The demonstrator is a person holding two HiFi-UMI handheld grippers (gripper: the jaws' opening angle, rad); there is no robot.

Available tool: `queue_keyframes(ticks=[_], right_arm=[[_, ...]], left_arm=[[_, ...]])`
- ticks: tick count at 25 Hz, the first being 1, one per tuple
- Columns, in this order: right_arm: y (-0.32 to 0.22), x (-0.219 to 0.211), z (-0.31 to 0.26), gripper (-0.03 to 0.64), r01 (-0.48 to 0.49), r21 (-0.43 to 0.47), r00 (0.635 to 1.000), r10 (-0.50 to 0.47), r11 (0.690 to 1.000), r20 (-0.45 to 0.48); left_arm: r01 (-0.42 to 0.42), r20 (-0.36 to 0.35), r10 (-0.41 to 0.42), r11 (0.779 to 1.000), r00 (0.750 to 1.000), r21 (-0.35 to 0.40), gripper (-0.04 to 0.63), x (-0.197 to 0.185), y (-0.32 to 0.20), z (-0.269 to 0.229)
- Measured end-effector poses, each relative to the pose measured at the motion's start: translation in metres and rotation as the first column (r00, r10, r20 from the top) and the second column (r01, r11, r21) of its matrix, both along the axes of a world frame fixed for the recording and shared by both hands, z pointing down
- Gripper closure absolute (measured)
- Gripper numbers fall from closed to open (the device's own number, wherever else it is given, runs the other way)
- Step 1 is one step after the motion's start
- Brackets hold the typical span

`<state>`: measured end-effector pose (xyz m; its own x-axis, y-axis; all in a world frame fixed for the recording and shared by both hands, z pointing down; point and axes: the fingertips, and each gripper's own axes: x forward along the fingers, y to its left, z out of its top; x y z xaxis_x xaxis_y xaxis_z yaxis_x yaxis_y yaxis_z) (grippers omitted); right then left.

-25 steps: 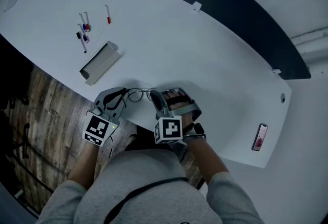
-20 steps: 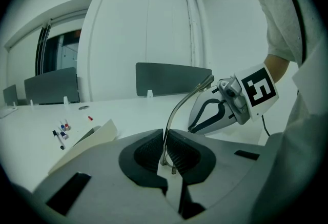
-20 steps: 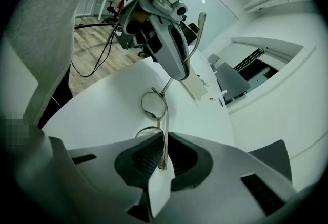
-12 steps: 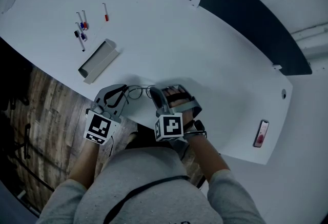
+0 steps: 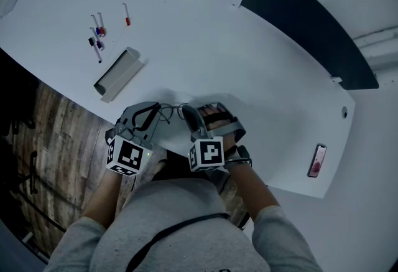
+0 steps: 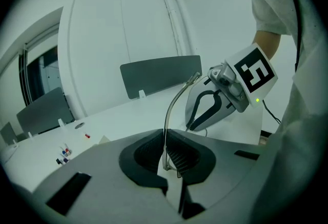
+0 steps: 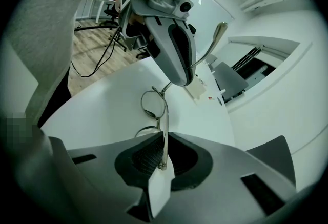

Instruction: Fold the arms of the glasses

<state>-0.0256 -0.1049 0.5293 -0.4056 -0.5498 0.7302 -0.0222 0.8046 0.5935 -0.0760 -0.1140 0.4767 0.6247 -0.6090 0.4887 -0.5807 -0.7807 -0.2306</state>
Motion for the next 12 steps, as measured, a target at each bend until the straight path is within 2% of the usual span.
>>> queue_keyframes(ticks=[6,10,12], right_arm=[[0.001,0.0,0.001,0.578,0.001,0.004,1.0,-0.001,1.0,0.009],[0.001,0.0,0.002,0.578,0.002,0.006,1.0,-0.002,1.0,0.016],[0.001,0.0,-0.001,0.578,-0.021,-0.008,0.998,0.021,1.0,0.064]], left_arm=[[-0.081,0.122,0.075,0.996,0.99,0.045,0.568,0.011,0.005,0.005],[-0.086,0.136,0.08,0.996,0.987,0.039,0.568,0.013,0.005,0.007],[-0.084,0.144,0.079,0.996,0.986,0.027,0.568,0.012,0.005,0.009]])
